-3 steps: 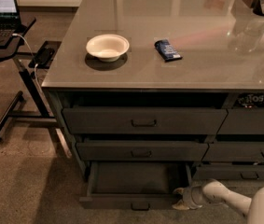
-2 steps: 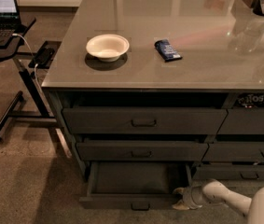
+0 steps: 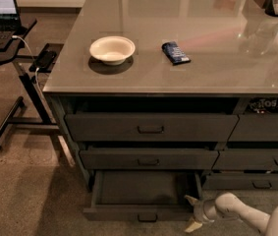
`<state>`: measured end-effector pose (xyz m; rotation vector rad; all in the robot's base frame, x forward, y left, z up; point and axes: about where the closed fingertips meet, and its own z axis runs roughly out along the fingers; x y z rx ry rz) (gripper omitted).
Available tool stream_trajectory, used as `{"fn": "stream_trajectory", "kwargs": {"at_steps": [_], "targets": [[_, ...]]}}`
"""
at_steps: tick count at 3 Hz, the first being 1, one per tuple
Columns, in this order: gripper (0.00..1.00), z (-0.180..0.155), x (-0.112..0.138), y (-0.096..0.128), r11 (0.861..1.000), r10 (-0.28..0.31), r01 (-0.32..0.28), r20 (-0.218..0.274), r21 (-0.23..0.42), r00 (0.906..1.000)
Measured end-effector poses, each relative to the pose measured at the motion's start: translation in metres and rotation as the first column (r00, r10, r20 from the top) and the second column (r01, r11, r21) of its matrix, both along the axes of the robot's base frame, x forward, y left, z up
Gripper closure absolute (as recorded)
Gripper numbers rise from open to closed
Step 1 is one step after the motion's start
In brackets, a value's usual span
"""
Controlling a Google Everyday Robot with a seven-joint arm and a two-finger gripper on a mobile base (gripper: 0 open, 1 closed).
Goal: Open bottom drawer
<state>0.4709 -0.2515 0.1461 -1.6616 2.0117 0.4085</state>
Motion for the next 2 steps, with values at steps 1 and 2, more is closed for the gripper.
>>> {"fn": "stream_trajectory", "kwargs": {"at_steps": [1,2], "targets": [[0.39,0.002,0.0,0.0,1.0,0.0,0.0,0.0,0.0,1.0],[0.62,0.002,-0.012,-0.003,1.0,0.0,0.0,-0.004,0.006,1.0]]}}
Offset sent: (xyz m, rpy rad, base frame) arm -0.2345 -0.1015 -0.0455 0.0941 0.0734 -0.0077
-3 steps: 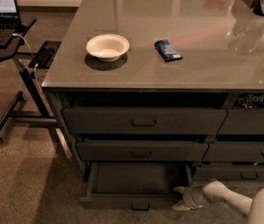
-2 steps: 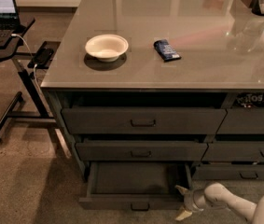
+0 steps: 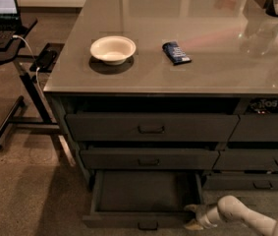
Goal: Open bottom drawer
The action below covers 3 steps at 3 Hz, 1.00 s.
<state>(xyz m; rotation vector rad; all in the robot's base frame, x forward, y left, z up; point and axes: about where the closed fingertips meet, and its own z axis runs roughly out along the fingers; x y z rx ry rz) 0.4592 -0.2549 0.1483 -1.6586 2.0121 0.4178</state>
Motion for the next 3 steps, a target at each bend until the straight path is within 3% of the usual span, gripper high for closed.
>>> {"fn": "stream_trajectory", "kwargs": {"at_steps": [1,2,3], "targets": [[0.85,0.004,-0.003,0.001,1.0,0.0,0.0,0.0,0.0,1.0],[1.0,0.0,-0.021,0.009,1.0,0.022,-0.022,-0.018,0.022,0.9996],[0.81,0.005,-0.022,0.009,1.0,0.022,-0.022,-0.018,0.022,0.9996]]}}
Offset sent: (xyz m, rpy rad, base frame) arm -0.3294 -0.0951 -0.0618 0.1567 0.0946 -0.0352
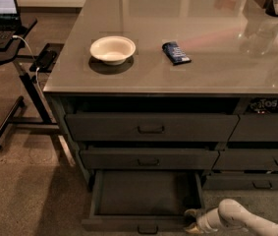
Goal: Open bottom drawer
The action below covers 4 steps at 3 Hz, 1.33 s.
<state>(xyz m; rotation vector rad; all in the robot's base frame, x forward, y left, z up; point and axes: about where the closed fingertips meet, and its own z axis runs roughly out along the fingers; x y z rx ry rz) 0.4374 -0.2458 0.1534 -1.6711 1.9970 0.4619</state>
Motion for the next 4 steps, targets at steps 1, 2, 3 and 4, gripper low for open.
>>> {"fn": "stream_trajectory", "kwargs": {"at_steps": [1,2,3,4], "targets": [[0.58,0.0,0.0,0.0,1.0,0.0,0.0,0.0,0.0,1.0],[0.34,0.0,0.0,0.0001,1.0,0.0,0.0,0.0,0.0,1.0],[0.11,-0.0001,-0.0001,0.0001,1.0,0.0,0.0,0.0,0.0,1.0],[0.0,-0.0001,-0.0001,0.0001,1.0,0.0,0.0,0.0,0.0,1.0]]}}
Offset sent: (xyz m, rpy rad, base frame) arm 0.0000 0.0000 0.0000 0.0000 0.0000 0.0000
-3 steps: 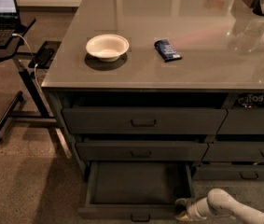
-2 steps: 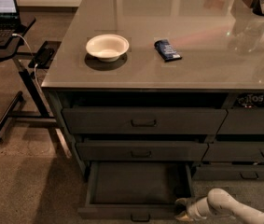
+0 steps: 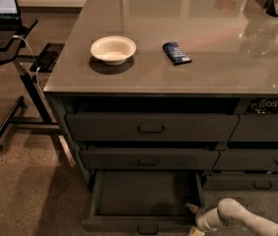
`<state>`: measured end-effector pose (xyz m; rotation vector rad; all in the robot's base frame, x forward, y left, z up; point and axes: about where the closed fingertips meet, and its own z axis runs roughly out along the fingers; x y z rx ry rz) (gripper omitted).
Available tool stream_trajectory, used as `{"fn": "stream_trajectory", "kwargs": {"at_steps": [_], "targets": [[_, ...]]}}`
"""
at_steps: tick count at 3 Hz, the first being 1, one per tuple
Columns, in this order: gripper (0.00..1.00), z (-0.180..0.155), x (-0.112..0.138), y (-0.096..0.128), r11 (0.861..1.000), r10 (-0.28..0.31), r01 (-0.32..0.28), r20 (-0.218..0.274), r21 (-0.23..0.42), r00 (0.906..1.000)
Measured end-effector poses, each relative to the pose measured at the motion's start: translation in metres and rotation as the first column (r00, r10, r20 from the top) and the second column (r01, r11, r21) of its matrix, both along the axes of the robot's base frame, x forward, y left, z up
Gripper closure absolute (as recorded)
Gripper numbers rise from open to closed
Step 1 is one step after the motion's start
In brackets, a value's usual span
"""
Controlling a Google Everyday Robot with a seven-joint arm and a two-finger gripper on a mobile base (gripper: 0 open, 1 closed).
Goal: Open bottom drawer
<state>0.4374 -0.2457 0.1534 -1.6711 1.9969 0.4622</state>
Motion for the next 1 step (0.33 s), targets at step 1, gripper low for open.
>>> {"fn": "stream_trajectory", "kwargs": {"at_steps": [1], "targets": [[0.0,0.0,0.0,0.0,1.0,0.0,0.0,0.0,0.0,1.0]]}}
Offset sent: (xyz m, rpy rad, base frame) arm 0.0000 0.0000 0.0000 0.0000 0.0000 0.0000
